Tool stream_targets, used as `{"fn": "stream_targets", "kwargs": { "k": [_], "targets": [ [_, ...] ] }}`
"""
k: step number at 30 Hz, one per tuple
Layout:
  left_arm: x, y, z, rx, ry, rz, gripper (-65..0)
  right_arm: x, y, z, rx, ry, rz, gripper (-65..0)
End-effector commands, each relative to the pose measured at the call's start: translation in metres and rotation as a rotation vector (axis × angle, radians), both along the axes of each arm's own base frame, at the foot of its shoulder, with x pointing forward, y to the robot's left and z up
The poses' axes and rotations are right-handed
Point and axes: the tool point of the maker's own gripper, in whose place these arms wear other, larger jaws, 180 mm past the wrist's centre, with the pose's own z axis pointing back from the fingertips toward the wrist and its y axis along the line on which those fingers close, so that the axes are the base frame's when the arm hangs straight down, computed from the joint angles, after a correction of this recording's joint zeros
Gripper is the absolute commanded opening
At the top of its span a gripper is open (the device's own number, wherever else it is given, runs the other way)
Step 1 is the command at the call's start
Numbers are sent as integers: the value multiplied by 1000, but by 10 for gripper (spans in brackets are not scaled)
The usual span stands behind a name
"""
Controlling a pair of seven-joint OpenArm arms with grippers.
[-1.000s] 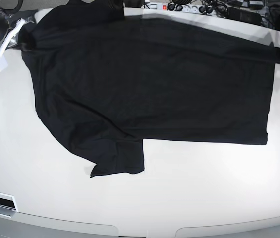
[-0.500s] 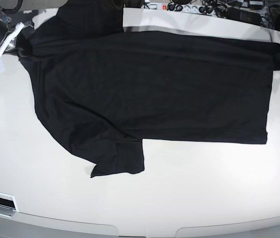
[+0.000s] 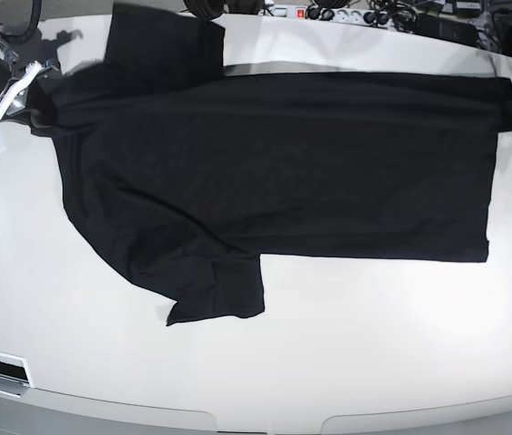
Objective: Layout the t-shirt on the table in an organized manner, then fold the t-shirt properly
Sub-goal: 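Lower the shirt flat and open both grippers, then move the right gripper onto the shirt near the sleeve and grasp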
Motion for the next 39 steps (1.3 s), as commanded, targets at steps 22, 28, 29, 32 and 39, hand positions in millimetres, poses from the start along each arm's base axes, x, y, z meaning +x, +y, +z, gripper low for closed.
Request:
{"fn": "stream_targets", "kwargs": {
  "k": [22, 28, 29, 32, 39],
  "targets": [
    [34, 18, 22, 81, -103, -20, -230, 16, -17, 7, -38, 4, -97, -228],
    [33, 19, 21, 90, -99, -22, -230, -18, 9, -6, 74, 88, -65, -230],
    [33, 19, 21, 89, -99, -22, -230, -25, 15, -11, 91, 103, -72, -230],
    [33, 18, 21, 86, -100, -21, -230, -40, 28, -18, 138, 121, -101, -230],
    [33, 19, 21, 86, -100, -21, -230, -52, 32, -38, 196, 169, -180, -230]
  ]
}}
